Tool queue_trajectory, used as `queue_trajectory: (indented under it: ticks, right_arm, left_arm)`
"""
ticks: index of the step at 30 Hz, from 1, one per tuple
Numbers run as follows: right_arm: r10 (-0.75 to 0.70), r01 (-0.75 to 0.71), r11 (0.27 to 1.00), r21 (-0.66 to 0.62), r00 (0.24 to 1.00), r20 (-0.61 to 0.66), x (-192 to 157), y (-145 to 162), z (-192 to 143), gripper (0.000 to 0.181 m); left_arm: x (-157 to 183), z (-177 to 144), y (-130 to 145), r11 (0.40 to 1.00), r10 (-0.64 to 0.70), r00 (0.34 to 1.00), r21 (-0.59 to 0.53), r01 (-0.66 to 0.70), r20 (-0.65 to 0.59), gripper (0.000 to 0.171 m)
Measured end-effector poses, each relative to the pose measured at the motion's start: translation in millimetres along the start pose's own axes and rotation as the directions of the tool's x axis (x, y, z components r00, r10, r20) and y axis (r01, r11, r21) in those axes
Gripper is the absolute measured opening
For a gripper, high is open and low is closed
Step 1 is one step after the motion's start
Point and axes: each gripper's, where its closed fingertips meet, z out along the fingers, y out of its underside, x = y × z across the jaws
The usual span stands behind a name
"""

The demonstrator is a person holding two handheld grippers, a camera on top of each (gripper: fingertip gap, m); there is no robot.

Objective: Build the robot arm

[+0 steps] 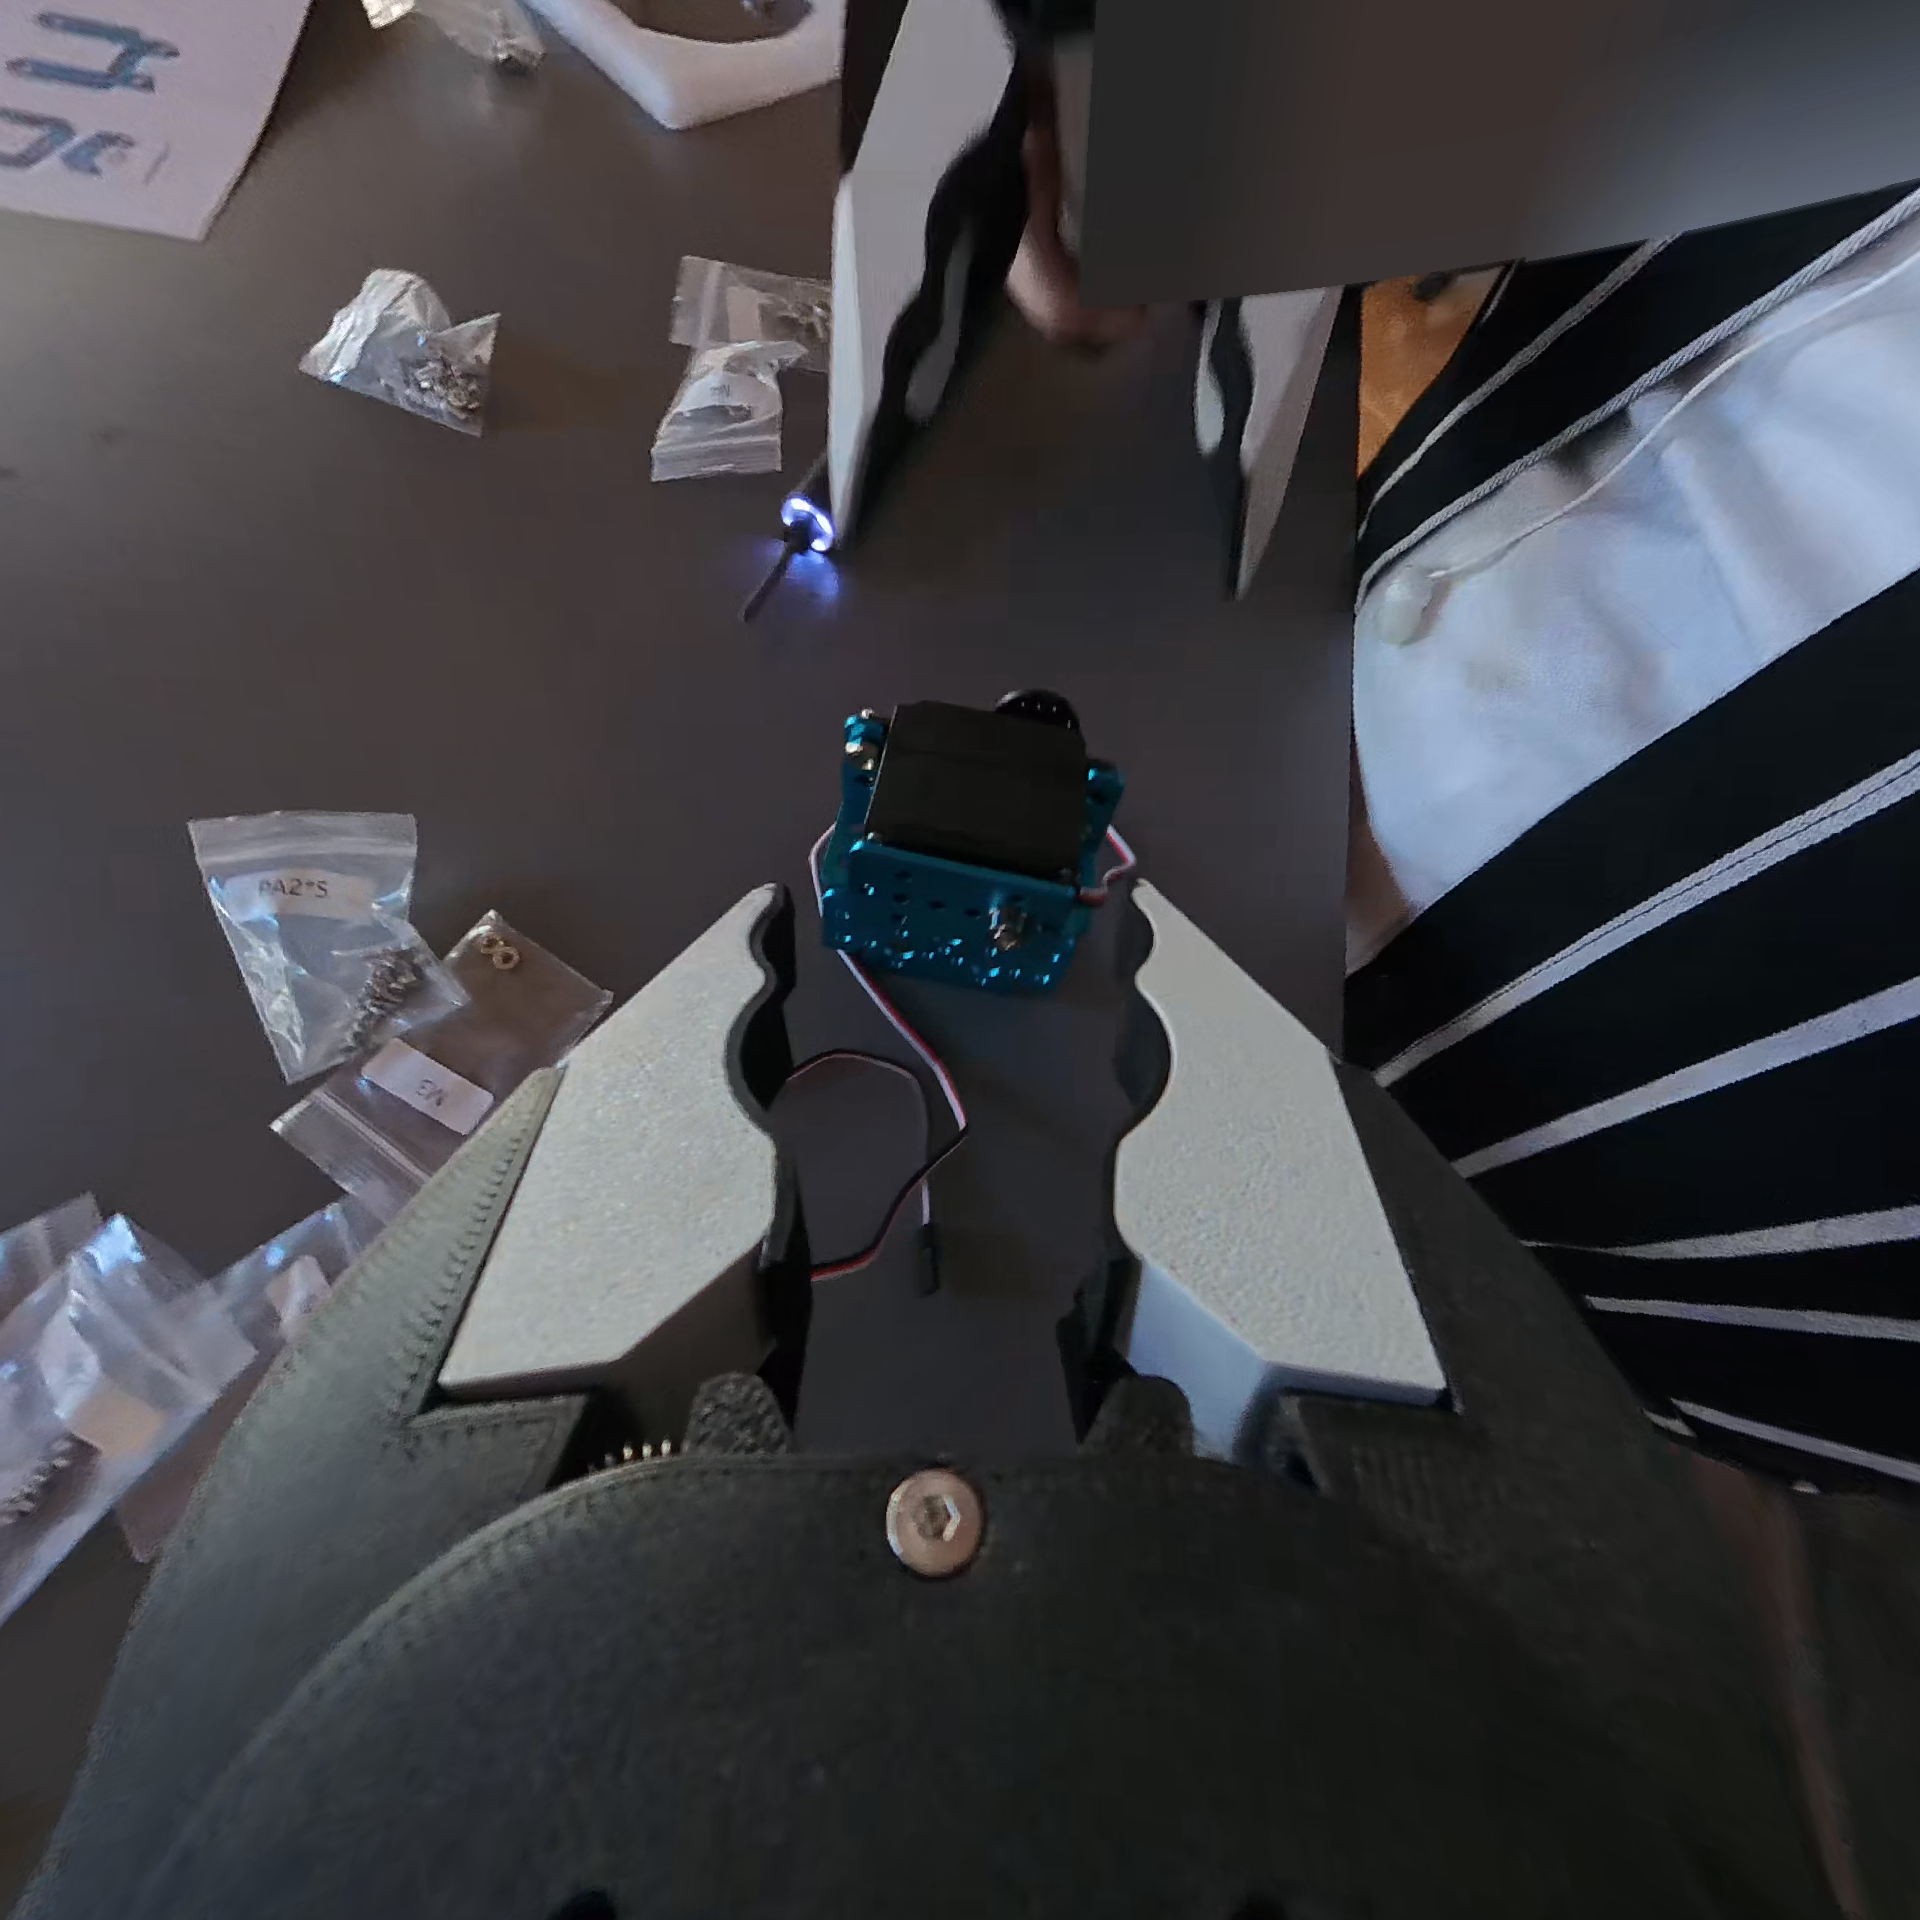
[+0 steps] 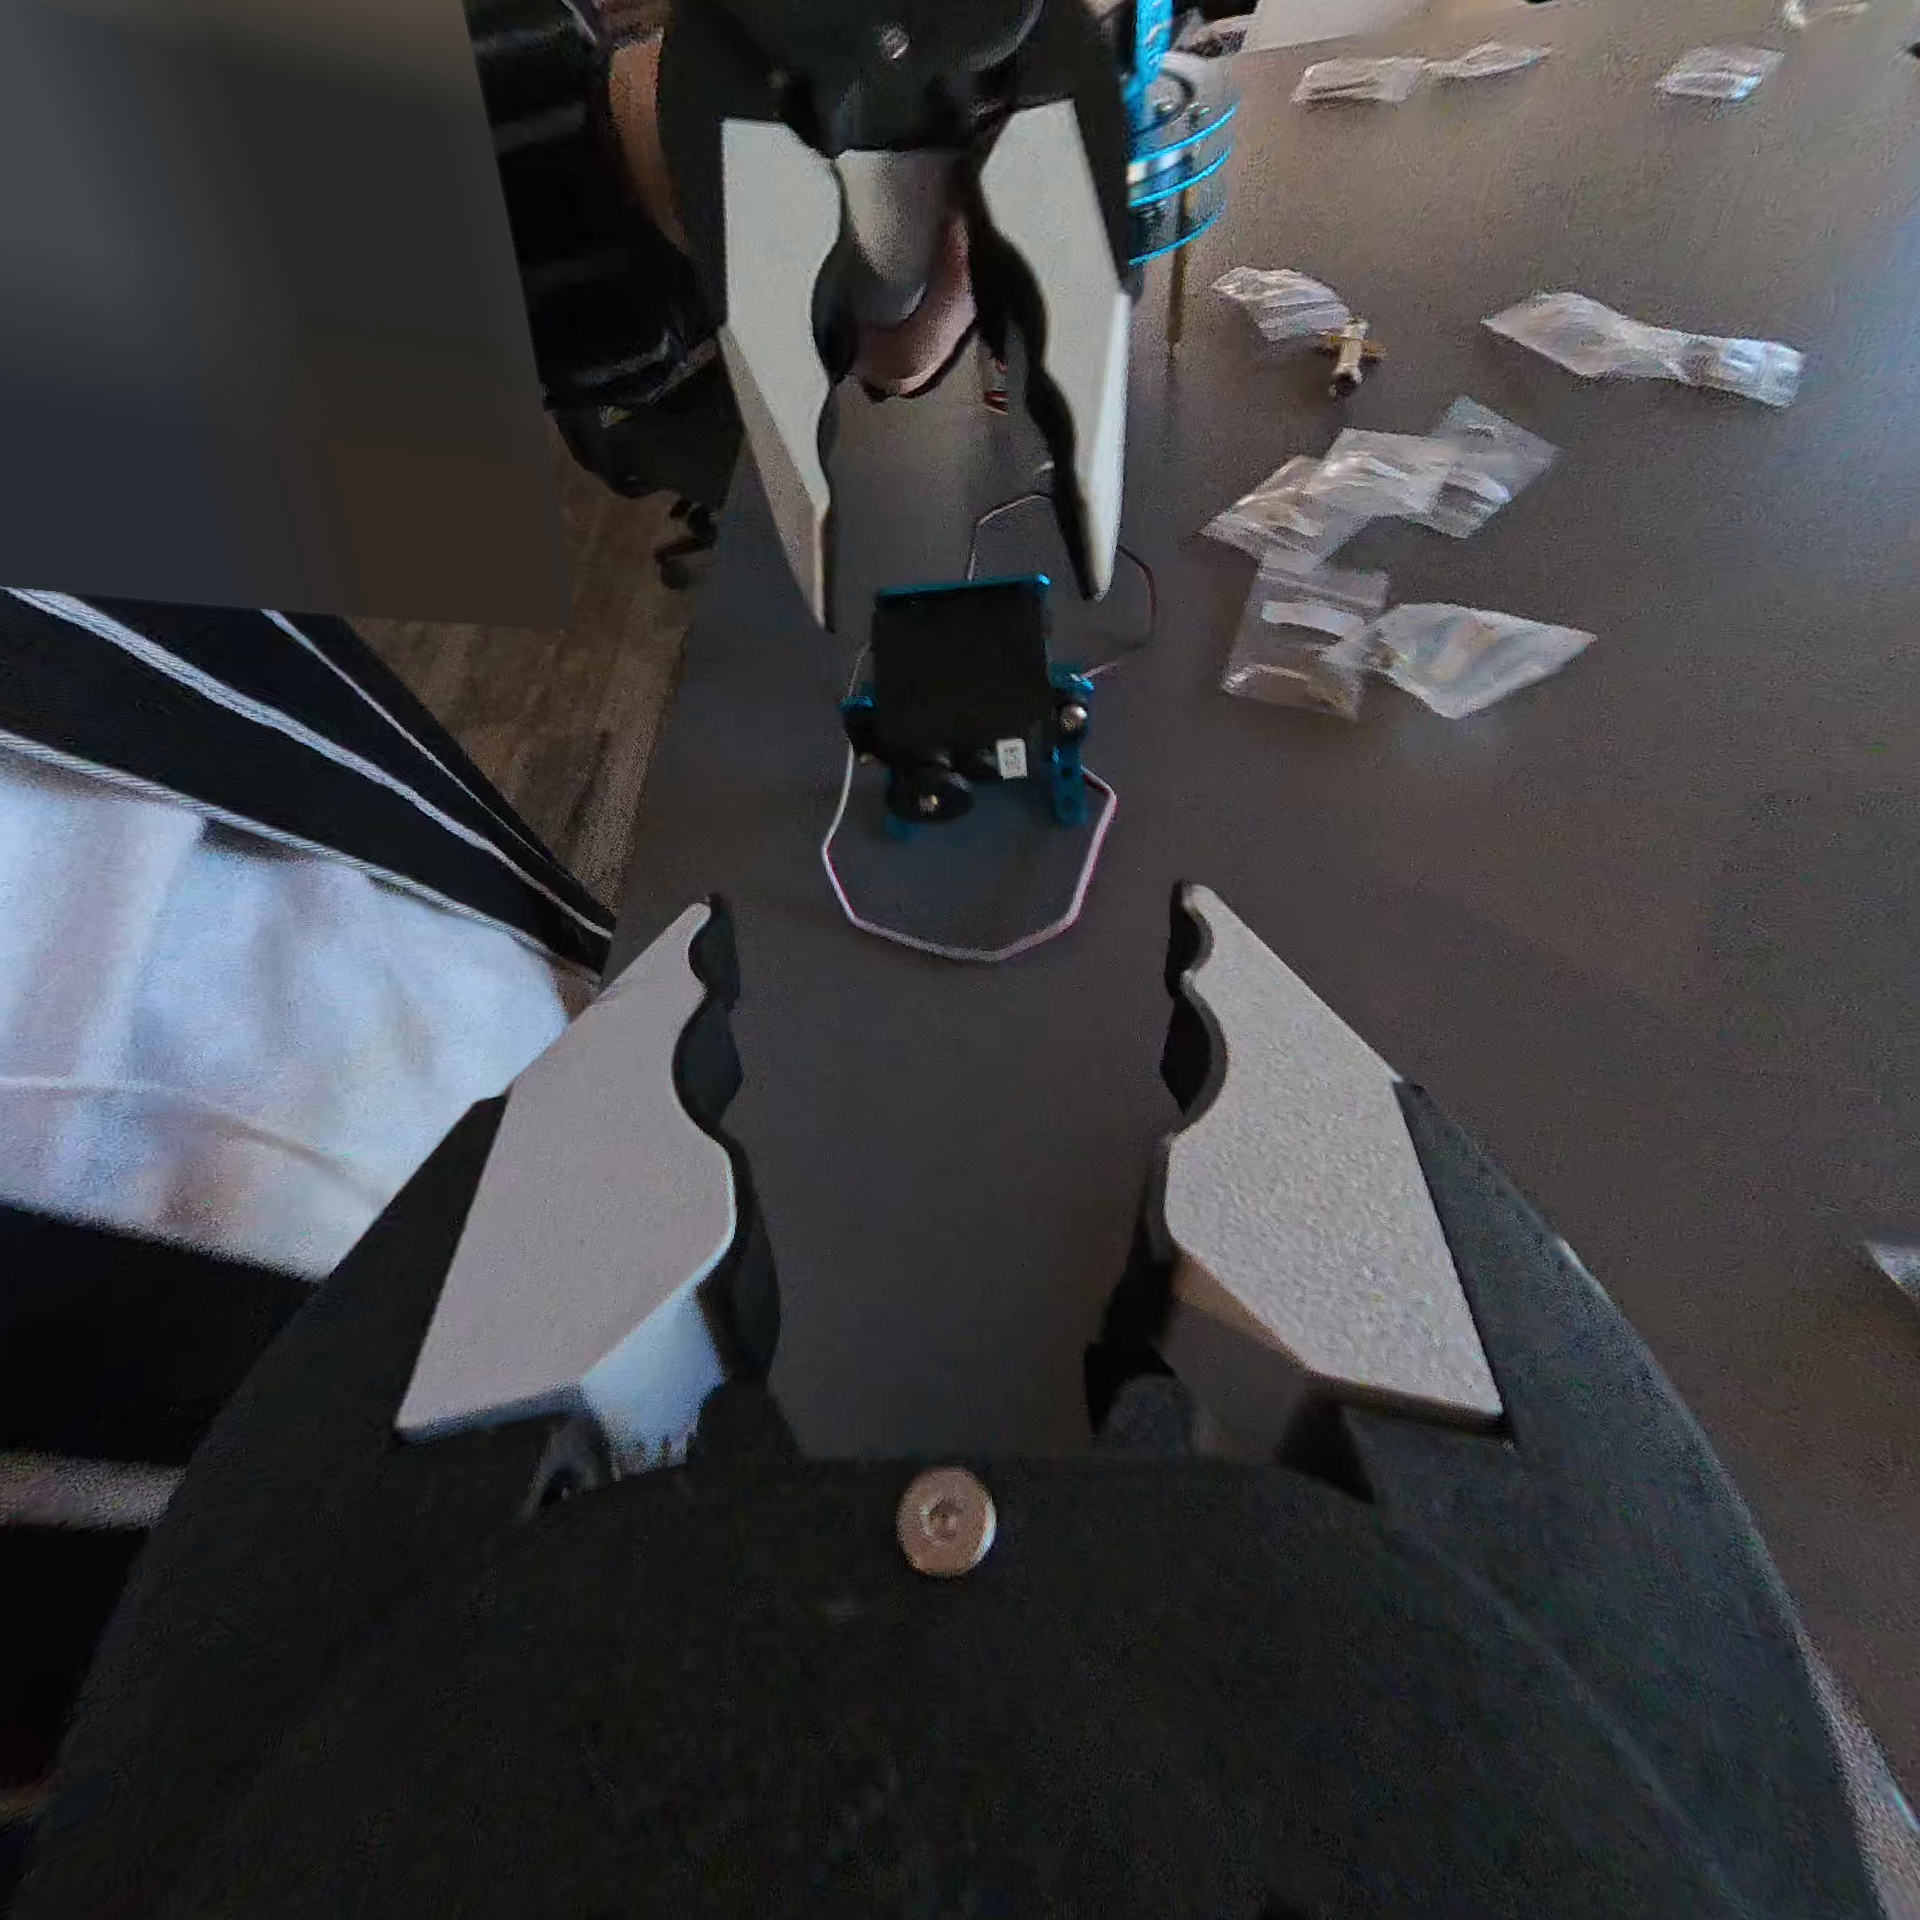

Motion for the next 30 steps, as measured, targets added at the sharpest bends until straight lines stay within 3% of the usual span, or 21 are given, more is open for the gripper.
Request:
queue_trajectory:
  ticks: [5,8,17,30]
  right_arm:
    - [-0.026,0.026,0.999,0.024,1.0,0.007,-7,-9,43,0.066]
    - [-0.013,0.013,0.999,0.043,1.0,-0.005,-5,-12,47,0.052]
    - [-0.005,0.007,1.0,0.025,0.998,-0.058,3,-11,48,0.034]
    - [-0.062,0.063,0.998,0.009,0.994,-0.086,5,-11,50,0.034]
  left_arm:
    - [-3,2,7,0.996,0.087,0.996,-0.01,-0.087,-0.025,0.053]
    - [-2,6,9,0.995,0.101,0.993,0.003,-0.101,-0.057,0.054]
    - [1,9,12,0.993,0.108,0.986,0.063,-0.101,-0.129,0.045]
    - [-1,4,9,0.989,0.087,0.986,0.128,-0.068,-0.142,0.043]
